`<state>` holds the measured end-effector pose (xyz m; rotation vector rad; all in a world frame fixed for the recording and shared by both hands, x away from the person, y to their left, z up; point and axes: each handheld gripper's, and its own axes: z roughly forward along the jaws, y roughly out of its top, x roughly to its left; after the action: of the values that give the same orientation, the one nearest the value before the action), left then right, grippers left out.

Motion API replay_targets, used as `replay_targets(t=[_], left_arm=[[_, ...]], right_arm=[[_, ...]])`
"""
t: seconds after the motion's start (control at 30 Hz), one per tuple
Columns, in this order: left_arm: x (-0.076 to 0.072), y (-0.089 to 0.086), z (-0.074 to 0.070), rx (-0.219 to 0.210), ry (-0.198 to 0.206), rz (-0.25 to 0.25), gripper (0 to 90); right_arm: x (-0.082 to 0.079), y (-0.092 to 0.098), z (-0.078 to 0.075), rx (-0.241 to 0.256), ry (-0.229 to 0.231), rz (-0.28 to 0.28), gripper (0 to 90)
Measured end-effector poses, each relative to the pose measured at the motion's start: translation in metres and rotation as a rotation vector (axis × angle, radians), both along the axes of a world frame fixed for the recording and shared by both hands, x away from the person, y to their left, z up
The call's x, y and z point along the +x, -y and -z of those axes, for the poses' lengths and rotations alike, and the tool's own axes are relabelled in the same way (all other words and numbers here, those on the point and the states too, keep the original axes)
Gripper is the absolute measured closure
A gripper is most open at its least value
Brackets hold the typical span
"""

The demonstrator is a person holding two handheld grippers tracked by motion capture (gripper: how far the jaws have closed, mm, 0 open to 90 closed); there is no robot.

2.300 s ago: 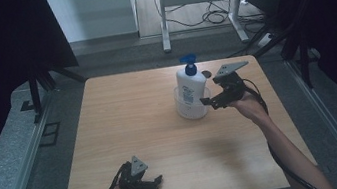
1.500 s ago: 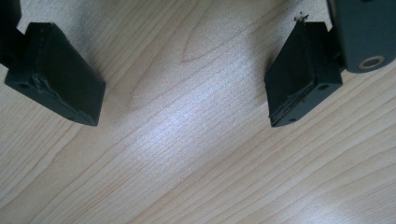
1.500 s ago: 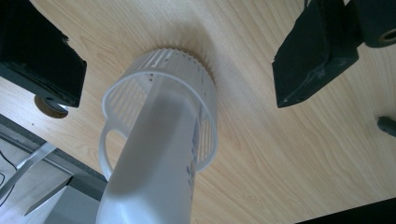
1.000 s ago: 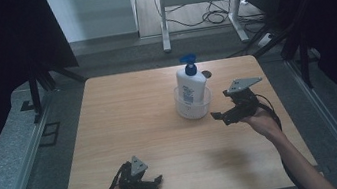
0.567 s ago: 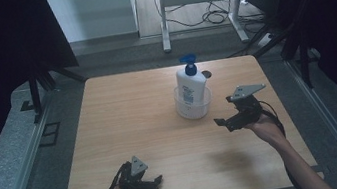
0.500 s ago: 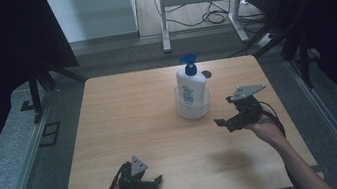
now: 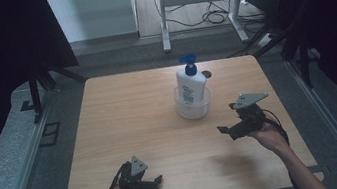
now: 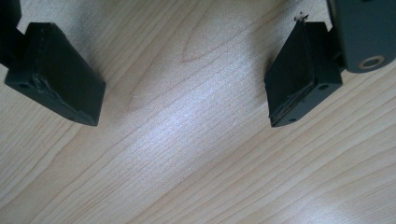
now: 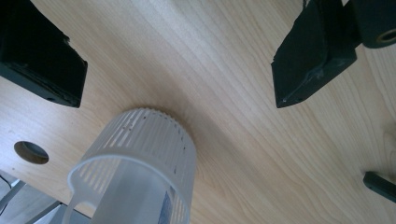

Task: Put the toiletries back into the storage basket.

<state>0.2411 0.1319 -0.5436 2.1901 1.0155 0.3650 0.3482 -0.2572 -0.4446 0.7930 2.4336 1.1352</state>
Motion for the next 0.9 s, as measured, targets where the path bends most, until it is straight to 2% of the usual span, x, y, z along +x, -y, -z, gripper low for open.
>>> replay_targets(t=[0.9], left_arm=[[0.0, 0.0, 0.0, 0.0, -0.001, -0.001, 11.6]], right_arm=[[-0.032, 0.009, 0.035, 0.004, -0.02, 0.003, 3.3]])
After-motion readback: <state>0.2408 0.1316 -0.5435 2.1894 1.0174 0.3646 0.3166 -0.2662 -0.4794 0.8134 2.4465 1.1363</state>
